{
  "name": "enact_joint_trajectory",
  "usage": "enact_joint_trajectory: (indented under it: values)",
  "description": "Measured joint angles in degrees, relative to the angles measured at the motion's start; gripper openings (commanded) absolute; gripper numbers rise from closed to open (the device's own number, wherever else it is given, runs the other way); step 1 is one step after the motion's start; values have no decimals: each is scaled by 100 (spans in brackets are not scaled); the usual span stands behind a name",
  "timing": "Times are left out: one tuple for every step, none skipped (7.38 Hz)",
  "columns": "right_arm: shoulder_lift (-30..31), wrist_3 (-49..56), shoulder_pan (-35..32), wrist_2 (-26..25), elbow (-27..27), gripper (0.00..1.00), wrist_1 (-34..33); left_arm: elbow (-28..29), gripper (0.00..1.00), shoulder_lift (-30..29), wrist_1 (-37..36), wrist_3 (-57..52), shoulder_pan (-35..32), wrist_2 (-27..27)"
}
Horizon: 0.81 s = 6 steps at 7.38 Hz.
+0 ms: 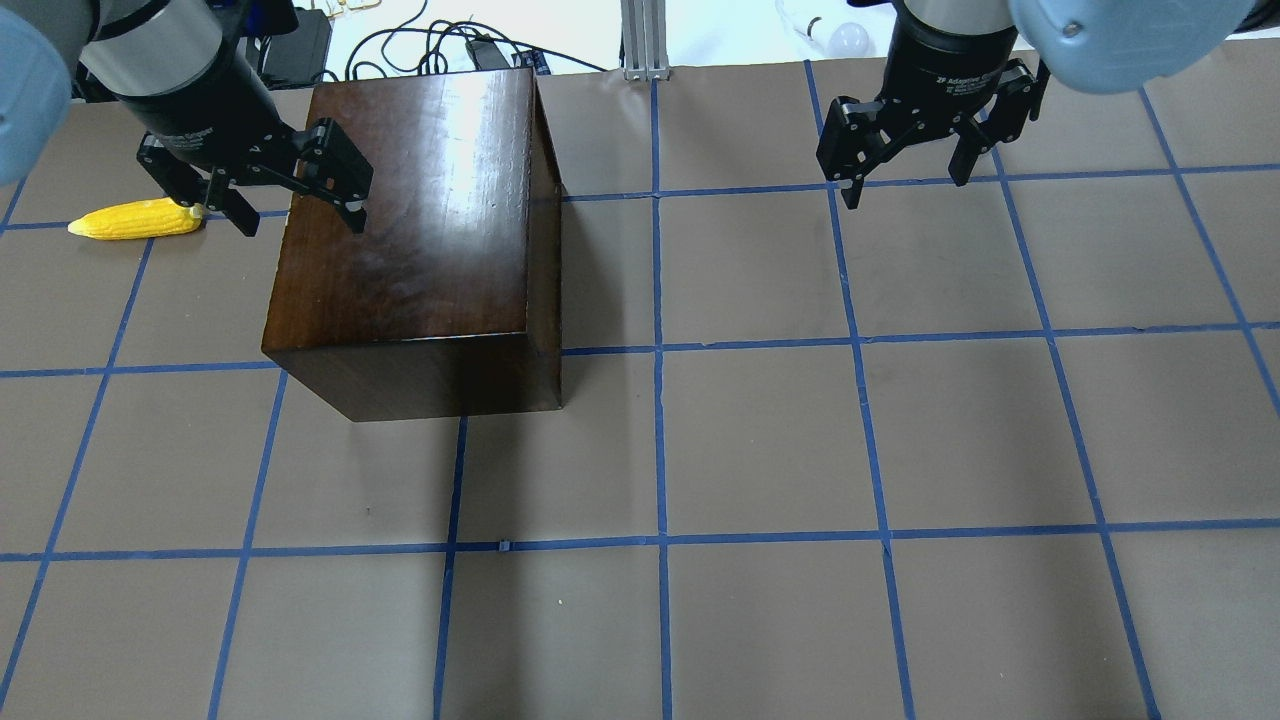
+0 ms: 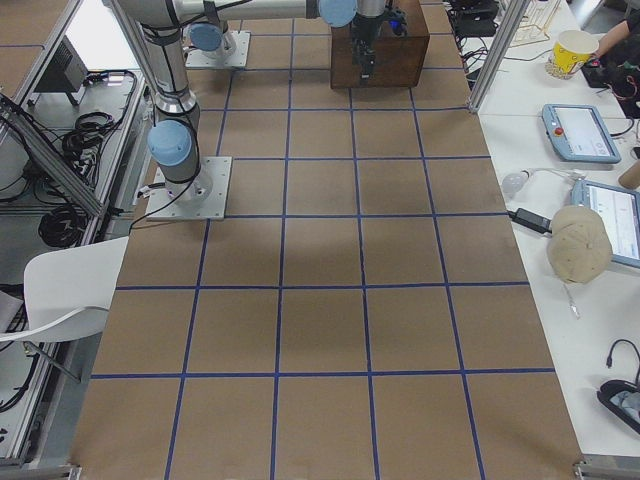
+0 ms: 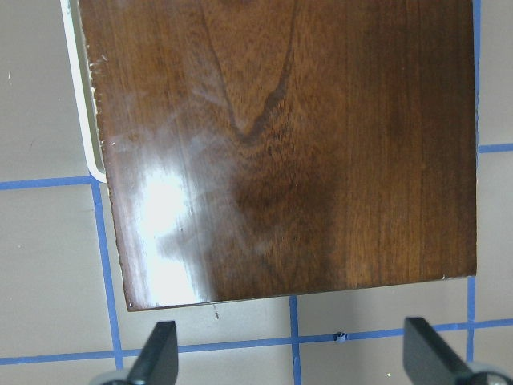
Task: Open drawer and put corn inside
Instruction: 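Move the left gripper down to the white drawer handle and grasp it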
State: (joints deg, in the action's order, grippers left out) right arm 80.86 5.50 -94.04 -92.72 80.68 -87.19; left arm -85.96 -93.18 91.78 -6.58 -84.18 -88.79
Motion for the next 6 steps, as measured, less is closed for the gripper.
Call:
enact_joint_trajectory:
  values:
    - [0,0,0,0,0,100,0,163,100,-163,53,-77,228,55]
    - [0,-1,0,0,0,100,0,344,100,-341,93,-173,420,174]
    - [0,1,0,0,0,100,0,481,100,-525,111,-317,657,383]
    - [0,3,0,0,0,100,0,549,100,-720,117,-573,1020,647]
    - [0,3,0,-2,0,100,0,582,100,-916,111,-901,1384,844]
    - [0,4,0,-4,0,100,0,598,100,-1106,70,-1288,1636,931]
